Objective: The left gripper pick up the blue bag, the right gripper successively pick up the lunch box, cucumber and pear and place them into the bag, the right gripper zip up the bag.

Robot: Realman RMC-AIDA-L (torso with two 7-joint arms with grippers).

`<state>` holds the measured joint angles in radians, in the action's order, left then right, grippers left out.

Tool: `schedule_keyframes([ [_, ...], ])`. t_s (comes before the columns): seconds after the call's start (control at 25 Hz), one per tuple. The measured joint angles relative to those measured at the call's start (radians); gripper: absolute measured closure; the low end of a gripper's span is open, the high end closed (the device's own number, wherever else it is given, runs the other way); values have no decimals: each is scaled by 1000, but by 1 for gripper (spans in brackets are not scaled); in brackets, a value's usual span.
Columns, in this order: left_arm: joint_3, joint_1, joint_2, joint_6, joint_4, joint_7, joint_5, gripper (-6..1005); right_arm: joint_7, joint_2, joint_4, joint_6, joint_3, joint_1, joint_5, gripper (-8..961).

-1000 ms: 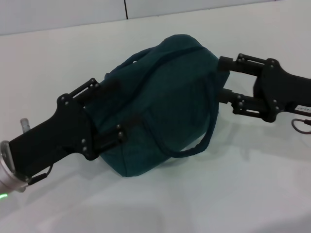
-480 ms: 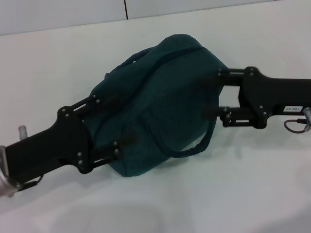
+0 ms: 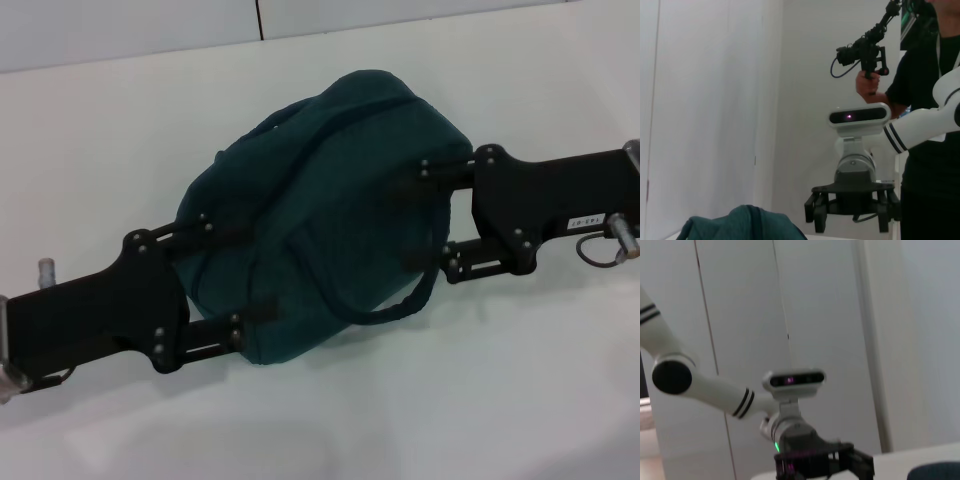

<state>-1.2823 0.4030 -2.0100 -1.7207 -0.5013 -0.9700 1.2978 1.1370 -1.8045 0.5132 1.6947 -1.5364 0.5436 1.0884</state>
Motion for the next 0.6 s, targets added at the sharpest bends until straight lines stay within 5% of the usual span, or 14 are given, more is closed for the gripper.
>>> schedule_keyframes([
  [0.32,-2,2,10,-6,-24,-22,41,258,63,-59,103,2,214,-21,289,293],
  [0.6,0,-5,10,-7,-25,-21,46,259,105,-70,160,4,237,-35,341,294],
])
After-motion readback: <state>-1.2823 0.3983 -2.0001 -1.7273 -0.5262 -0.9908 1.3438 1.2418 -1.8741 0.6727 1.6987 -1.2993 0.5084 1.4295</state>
